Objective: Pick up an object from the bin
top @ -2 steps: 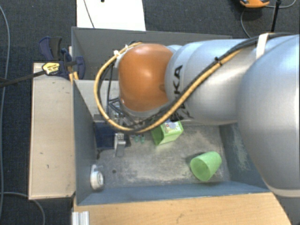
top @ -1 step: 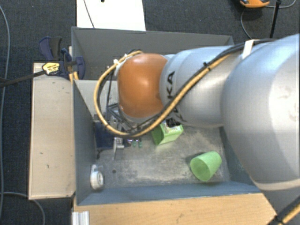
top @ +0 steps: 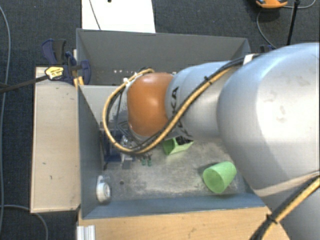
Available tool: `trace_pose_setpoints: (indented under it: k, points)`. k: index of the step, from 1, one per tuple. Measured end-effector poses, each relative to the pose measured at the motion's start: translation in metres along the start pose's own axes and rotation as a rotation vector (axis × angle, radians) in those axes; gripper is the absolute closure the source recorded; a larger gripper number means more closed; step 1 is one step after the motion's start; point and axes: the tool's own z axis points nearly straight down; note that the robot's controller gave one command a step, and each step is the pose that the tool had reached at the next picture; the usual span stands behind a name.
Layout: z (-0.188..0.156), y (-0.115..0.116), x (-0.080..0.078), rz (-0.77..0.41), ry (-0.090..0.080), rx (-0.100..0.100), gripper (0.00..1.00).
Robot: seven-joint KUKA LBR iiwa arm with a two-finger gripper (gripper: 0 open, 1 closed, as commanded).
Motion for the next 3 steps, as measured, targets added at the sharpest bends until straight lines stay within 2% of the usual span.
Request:
trace_pose_setpoints:
  k: [1, 2, 3]
  points:
    - [0.0, 0.0, 0.0, 0.001, 0.0, 0.0, 1.0]
    - [-0.154, 0.001, 0.009, 0.004, -0.004, -0.002, 1.0]
    - [-0.153, 0.001, 0.009, 0.004, -0.003, -0.002, 1.0]
